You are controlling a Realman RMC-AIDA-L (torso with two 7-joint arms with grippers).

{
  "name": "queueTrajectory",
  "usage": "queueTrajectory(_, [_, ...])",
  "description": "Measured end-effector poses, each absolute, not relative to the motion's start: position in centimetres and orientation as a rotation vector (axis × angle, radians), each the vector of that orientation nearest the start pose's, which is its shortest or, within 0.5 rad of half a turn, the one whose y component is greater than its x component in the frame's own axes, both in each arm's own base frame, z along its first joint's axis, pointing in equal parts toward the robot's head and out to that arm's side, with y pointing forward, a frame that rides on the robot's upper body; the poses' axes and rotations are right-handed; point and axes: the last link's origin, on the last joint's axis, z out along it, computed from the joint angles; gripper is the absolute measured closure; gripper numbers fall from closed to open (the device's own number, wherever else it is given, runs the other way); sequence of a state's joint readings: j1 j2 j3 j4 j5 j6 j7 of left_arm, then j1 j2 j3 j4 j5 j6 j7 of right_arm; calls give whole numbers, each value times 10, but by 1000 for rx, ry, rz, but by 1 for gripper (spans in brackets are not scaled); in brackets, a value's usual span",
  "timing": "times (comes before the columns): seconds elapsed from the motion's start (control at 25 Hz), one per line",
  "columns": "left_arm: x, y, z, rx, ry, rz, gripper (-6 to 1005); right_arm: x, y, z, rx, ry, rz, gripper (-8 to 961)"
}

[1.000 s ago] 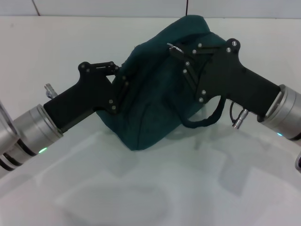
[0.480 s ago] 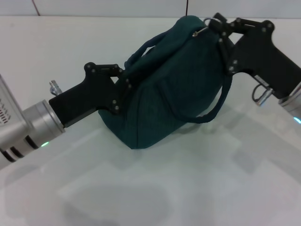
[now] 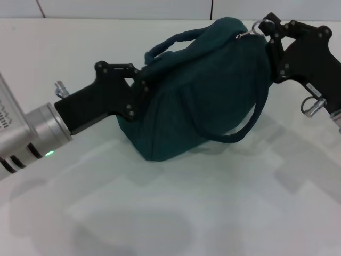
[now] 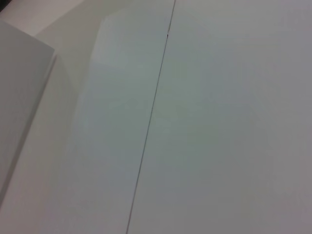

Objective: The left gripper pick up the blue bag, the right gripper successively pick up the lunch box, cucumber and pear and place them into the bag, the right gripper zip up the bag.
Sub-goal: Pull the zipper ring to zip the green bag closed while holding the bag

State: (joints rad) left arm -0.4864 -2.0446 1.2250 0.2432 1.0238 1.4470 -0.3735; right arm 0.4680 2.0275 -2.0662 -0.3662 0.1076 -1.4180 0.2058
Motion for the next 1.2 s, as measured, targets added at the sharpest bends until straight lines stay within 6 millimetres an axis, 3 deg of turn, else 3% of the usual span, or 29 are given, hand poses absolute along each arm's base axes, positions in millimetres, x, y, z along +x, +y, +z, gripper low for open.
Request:
queueTrajectory(0.56, [-237, 307, -48, -2363, 229, -940, 954, 188, 345, -33, -2053, -3, 1210, 940])
queueTrajectory(1.2, [-252, 310, -33, -2377, 171, -903, 954, 222, 343, -24, -1959, 153, 1132, 939])
